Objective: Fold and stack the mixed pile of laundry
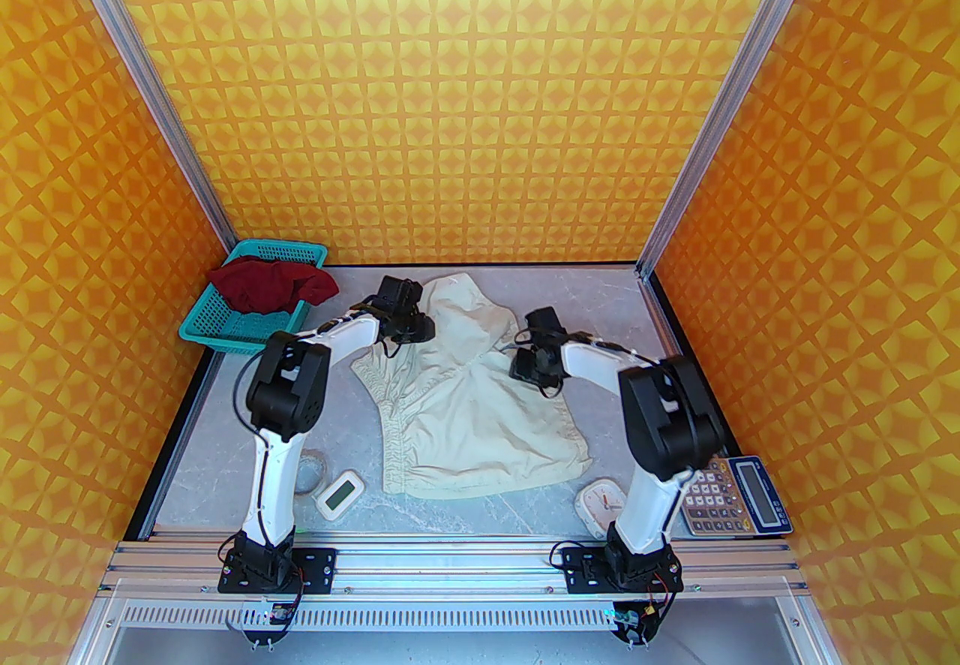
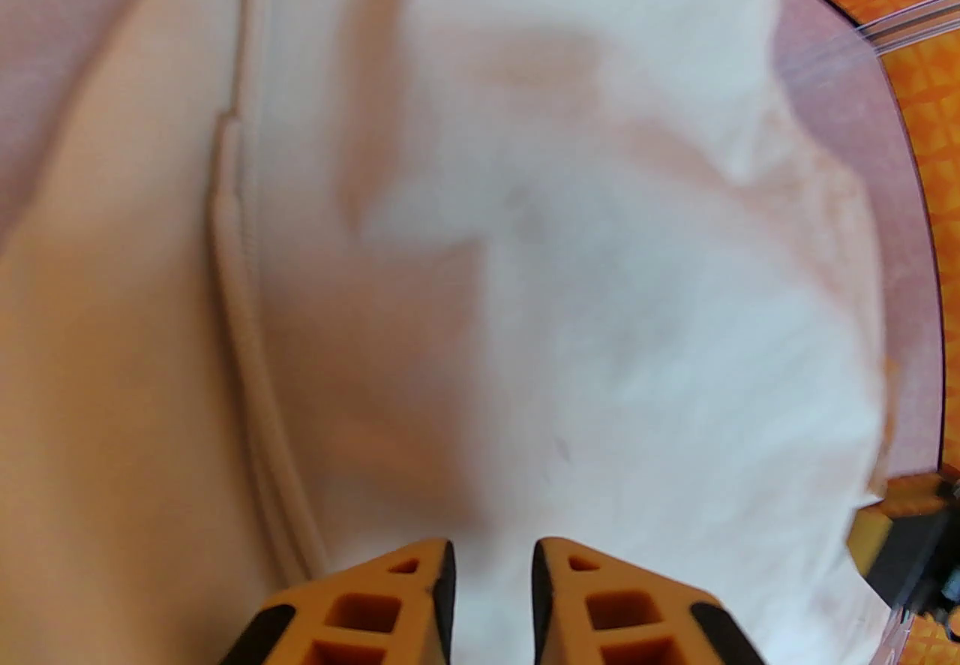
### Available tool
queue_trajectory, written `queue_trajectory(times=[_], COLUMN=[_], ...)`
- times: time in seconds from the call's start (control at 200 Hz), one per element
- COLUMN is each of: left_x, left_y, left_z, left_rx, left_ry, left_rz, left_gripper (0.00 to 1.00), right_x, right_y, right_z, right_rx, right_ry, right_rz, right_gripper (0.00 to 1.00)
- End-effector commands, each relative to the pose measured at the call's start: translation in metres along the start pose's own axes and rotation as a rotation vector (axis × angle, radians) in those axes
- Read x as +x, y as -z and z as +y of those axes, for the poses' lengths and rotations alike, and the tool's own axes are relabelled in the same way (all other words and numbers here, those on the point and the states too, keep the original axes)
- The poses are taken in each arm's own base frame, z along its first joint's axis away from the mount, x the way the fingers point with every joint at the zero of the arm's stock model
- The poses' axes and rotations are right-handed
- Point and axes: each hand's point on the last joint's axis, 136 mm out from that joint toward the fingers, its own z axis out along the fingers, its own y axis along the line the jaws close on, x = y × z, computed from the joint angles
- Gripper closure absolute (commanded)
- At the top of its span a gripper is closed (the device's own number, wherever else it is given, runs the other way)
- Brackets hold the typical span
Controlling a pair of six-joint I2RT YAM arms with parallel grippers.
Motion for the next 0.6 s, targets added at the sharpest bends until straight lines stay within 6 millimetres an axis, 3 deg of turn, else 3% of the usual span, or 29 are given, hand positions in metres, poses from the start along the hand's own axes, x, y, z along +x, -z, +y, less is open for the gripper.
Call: queue_trajectory(times=[0.0, 0.11, 0.195, 0.275, 0.395, 0.495, 0.595], left_x=[0.0, -0.006, -0.014, 0.003, 0.035, 0.062, 0.068], left_y=[-0.001, 0.027, 0.072, 0.103, 0.128, 0.133, 0.131], left_z=[-0.014, -0.032, -0.051, -0.048, -0.016, 0.029, 0.056], left_rx=[0.054, 0.088, 0.11, 0.086, -0.005, -0.076, -0.102], left_ry=[-0.012, -0.036, -0.068, -0.068, -0.027, 0.07, 0.1], left_rz=[0.019, -0.021, -0.08, -0.084, -0.049, -0.013, -0.024], left_gripper=[0.74, 0.67, 0.6, 0.57, 0.61, 0.67, 0.69], right_x=[0.021, 0.025, 0.029, 0.037, 0.047, 0.059, 0.078], right_y=[0.01, 0.031, 0.052, 0.066, 0.077, 0.075, 0.063], right_z=[-0.024, -0.011, 0.007, 0.029, 0.073, 0.114, 0.151], right_rx=[0.075, 0.008, -0.032, -0.081, -0.184, -0.256, -0.275], right_ry=[-0.017, -0.002, 0.062, 0.119, 0.208, 0.299, 0.41], right_rz=[0.043, 0.033, 0.007, -0.012, -0.041, -0.048, -0.005], right_gripper=[0.61, 0.59, 0.58, 0.57, 0.58, 0.58, 0.59])
